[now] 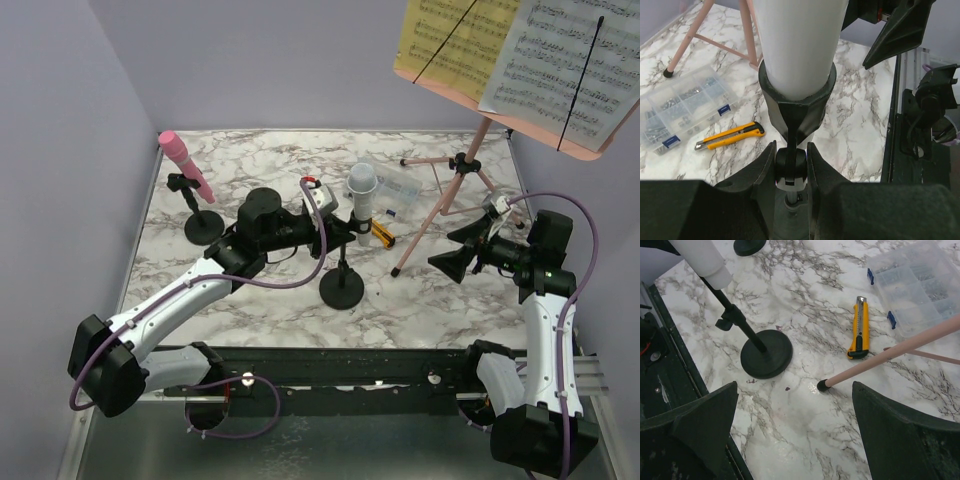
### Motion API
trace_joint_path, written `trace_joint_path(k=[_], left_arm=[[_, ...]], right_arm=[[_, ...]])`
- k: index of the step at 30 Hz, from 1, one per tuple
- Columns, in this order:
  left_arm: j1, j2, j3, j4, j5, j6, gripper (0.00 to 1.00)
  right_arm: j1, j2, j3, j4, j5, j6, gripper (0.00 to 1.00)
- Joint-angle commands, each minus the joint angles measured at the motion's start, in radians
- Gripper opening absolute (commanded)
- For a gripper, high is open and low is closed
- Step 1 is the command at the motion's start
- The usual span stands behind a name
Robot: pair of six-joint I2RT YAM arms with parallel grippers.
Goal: Pack up the instrument practice props
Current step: Move the microphone stand with the microphone to the center of the board.
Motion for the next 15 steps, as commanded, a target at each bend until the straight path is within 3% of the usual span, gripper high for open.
trace_joint_path(k=[1,10,15], left_arm=[[-0.038,-0.048,-0.03,0.101,-0.091,0.074,0.0],[-0.074,-0.078,-0.086,0.107,-0.138,0.076,0.0],[-0.076,-0.097,-0.107,0.114,-0.151,0.052,0.0]], right_arm=[[-0.004,0.002,0.025,-0.074,-0.066,-0.083,1.0],[-0.004,0.05,0.092,-0.331,-0.143,-0.424,1.0],[-0.003,0.106,0.172,-0.541,-0.223,-0.71,1.0]])
